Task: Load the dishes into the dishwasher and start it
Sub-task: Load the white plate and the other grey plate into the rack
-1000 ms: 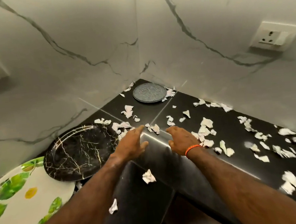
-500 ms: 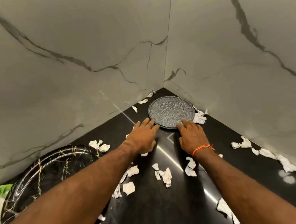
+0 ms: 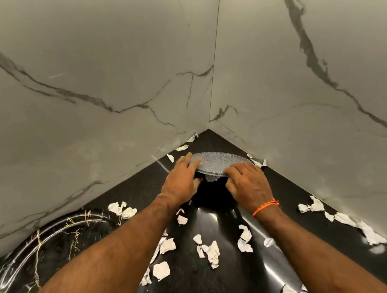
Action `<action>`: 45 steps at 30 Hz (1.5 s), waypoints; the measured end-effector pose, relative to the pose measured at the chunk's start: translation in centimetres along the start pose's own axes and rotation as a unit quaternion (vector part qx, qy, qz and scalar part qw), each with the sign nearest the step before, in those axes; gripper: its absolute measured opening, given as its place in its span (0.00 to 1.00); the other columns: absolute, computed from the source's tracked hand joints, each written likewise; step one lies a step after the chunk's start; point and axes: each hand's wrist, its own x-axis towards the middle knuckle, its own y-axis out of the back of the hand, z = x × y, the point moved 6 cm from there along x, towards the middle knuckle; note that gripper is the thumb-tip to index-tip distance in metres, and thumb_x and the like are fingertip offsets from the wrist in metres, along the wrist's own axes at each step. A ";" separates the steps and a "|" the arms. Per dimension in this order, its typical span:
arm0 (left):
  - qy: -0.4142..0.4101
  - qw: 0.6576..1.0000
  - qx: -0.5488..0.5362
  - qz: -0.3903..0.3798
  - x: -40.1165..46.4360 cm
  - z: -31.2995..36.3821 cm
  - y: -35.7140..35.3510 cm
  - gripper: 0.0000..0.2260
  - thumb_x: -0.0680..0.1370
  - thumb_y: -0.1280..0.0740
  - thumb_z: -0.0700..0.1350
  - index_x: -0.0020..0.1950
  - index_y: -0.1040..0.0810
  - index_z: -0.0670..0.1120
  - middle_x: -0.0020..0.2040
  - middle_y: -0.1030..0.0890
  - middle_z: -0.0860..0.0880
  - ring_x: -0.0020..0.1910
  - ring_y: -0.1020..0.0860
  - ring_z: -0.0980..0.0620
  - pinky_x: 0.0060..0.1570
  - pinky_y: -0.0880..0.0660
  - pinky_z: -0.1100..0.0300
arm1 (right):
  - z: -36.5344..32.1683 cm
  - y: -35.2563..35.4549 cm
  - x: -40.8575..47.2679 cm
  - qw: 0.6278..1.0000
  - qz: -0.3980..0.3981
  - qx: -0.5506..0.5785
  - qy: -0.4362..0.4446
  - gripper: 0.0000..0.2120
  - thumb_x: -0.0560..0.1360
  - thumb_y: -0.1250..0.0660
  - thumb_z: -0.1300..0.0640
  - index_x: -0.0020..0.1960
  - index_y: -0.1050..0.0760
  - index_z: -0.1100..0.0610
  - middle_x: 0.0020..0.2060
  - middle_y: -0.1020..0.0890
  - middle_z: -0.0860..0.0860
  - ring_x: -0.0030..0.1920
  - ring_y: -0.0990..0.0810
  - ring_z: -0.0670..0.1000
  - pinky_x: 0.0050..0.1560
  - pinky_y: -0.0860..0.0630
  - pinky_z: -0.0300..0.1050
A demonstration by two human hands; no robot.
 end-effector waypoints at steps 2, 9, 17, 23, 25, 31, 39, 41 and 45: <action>-0.026 0.998 -0.050 0.031 -0.5 0.8 1.7 0.21 0.78 0.31 0.41 0.72 0.25 0.47 0.76 0.31 0.42 0.78 0.37 0.43 0.79 0.46 0.55 | -0.5 2.2 -0.8 0.999 0.030 0.013 -0.001 0.08 0.72 0.33 0.59 0.51 0.21 0.54 0.45 0.20 0.51 0.46 0.22 0.55 0.49 0.26 0.50; -0.182 0.968 -0.146 0.095 -8.5 5.5 7.1 0.11 0.75 0.28 0.34 0.53 0.15 0.45 0.56 0.15 0.49 0.59 0.22 0.53 0.64 0.27 0.57 | -1.7 8.8 -6.9 0.994 -0.032 0.087 -0.063 0.12 0.74 0.37 0.54 0.55 0.20 0.52 0.53 0.18 0.50 0.51 0.20 0.55 0.50 0.21 0.50; -0.173 0.936 -0.275 0.138 -23.7 7.9 8.8 0.11 0.74 0.23 0.38 0.54 0.14 0.49 0.51 0.14 0.52 0.51 0.17 0.56 0.54 0.19 0.55 | -7.6 17.0 -15.6 0.982 -0.057 0.118 -0.134 0.12 0.75 0.28 0.62 0.57 0.16 0.53 0.51 0.14 0.53 0.51 0.17 0.56 0.54 0.21 0.50; -0.164 0.926 -0.335 0.068 -33.3 10.0 8.7 0.10 0.75 0.23 0.40 0.55 0.14 0.48 0.50 0.13 0.53 0.49 0.15 0.57 0.52 0.18 0.52 | -14.5 23.4 -24.6 0.978 0.008 0.131 -0.165 0.10 0.75 0.26 0.60 0.55 0.17 0.52 0.51 0.15 0.50 0.51 0.17 0.52 0.54 0.20 0.52; -0.179 0.914 -0.357 0.070 -36.1 11.7 9.0 0.10 0.74 0.23 0.39 0.54 0.13 0.47 0.50 0.13 0.52 0.49 0.15 0.57 0.52 0.17 0.51 | -16.3 26.1 -28.0 0.974 0.046 0.131 -0.177 0.11 0.73 0.25 0.60 0.55 0.17 0.54 0.52 0.15 0.50 0.52 0.17 0.51 0.55 0.20 0.51; -0.304 0.886 -0.346 0.061 -44.2 20.1 9.9 0.13 0.71 0.20 0.36 0.54 0.14 0.45 0.56 0.15 0.50 0.57 0.18 0.54 0.57 0.20 0.56 | -19.3 33.5 -41.1 0.948 0.150 0.098 -0.261 0.08 0.74 0.25 0.64 0.52 0.16 0.56 0.54 0.16 0.52 0.57 0.18 0.52 0.58 0.20 0.51; -0.464 0.852 -0.222 -0.101 -49.4 32.7 5.4 0.17 0.72 0.24 0.34 0.56 0.13 0.50 0.59 0.15 0.50 0.59 0.19 0.56 0.61 0.22 0.56 | -22.2 40.1 -57.8 0.898 0.225 0.031 -0.376 0.11 0.73 0.31 0.60 0.55 0.17 0.57 0.55 0.16 0.50 0.59 0.19 0.52 0.62 0.24 0.56; -0.498 0.831 -0.210 -0.130 -52.6 37.2 3.8 0.16 0.72 0.24 0.35 0.56 0.13 0.51 0.58 0.15 0.52 0.58 0.18 0.55 0.61 0.22 0.56 | -23.3 41.9 -61.2 0.896 0.206 -0.009 -0.394 0.17 0.69 0.27 0.63 0.57 0.17 0.55 0.55 0.16 0.49 0.58 0.19 0.53 0.62 0.25 0.56; -0.532 0.805 -0.225 -0.137 -59.6 45.2 2.1 0.19 0.69 0.24 0.36 0.58 0.14 0.50 0.58 0.15 0.52 0.59 0.19 0.54 0.63 0.25 0.58 | -25.4 45.8 -67.8 0.881 0.189 -0.021 -0.432 0.21 0.69 0.28 0.68 0.59 0.17 0.52 0.57 0.15 0.48 0.59 0.18 0.49 0.62 0.23 0.51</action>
